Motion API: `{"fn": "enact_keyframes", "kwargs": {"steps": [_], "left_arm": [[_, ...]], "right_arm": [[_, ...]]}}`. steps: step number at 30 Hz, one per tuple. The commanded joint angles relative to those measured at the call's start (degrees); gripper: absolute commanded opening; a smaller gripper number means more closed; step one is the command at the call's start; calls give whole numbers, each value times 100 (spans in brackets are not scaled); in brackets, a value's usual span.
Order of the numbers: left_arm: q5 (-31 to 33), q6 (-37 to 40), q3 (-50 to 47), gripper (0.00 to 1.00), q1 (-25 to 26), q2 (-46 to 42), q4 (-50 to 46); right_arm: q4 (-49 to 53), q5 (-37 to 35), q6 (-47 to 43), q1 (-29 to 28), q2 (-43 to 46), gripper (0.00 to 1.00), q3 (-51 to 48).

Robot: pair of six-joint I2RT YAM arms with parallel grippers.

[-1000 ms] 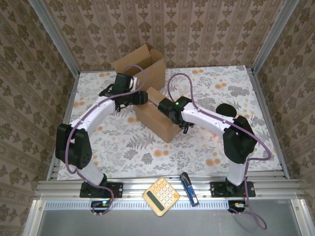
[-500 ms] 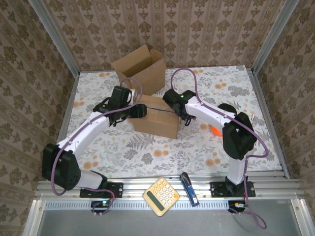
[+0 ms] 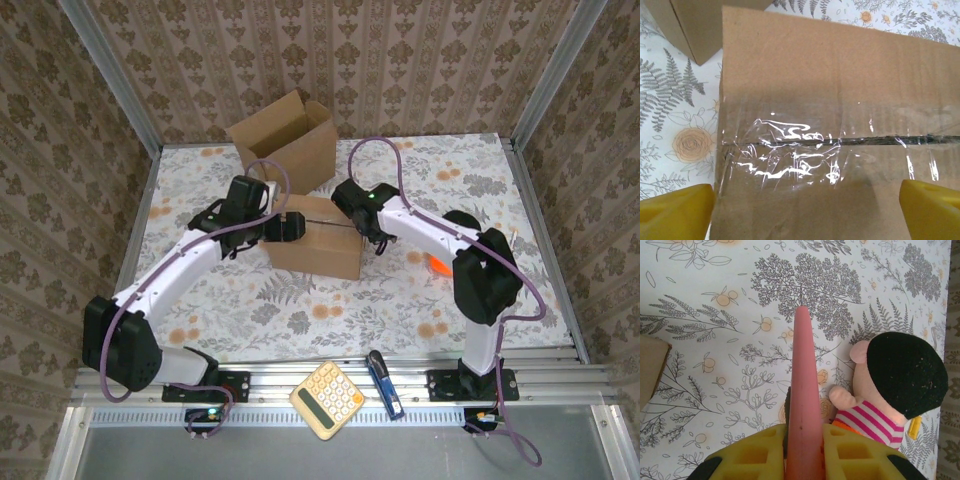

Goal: Unpack the express box

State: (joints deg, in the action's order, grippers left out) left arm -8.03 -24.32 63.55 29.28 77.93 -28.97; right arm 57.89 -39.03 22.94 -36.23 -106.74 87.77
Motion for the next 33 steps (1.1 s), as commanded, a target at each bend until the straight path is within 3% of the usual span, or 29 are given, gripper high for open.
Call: {"fn": "enact_keyframes", "kwargs": {"steps": [1, 8, 10, 13, 17, 21, 26, 33], "left_arm": [[212, 192, 493, 100, 8, -65, -285], [670, 407, 957, 100, -27, -583, -489], [365, 440, 926, 100, -19, -830, -385], [-762, 468, 824, 100, -14, -1027, -29], [-2631, 65, 333, 100, 94, -1137, 1493], [-3716, -684, -101, 100, 323, -1034, 3377], [-4312, -1225, -131, 100, 706, -701, 4920], [-4549, -2075, -149, 100, 1029, -196, 6956]], "right_arm": [[32, -273, 213, 67, 452, 0, -129], [450, -294, 380, 98, 1556, 0, -407], [328, 66, 295, 98, 2145, 0, -610], [-355, 1068, -29, 98, 3395, 0, -1057], [-1583, 2762, -133, 219, 4905, 0, -1764], [-2993, 4159, 19, 376, 5806, 0, -2460], [-4900, 5339, 536, 463, 6244, 0, -3234], [-6665, 5931, 1202, 493, 6249, 0, -3754]]}}
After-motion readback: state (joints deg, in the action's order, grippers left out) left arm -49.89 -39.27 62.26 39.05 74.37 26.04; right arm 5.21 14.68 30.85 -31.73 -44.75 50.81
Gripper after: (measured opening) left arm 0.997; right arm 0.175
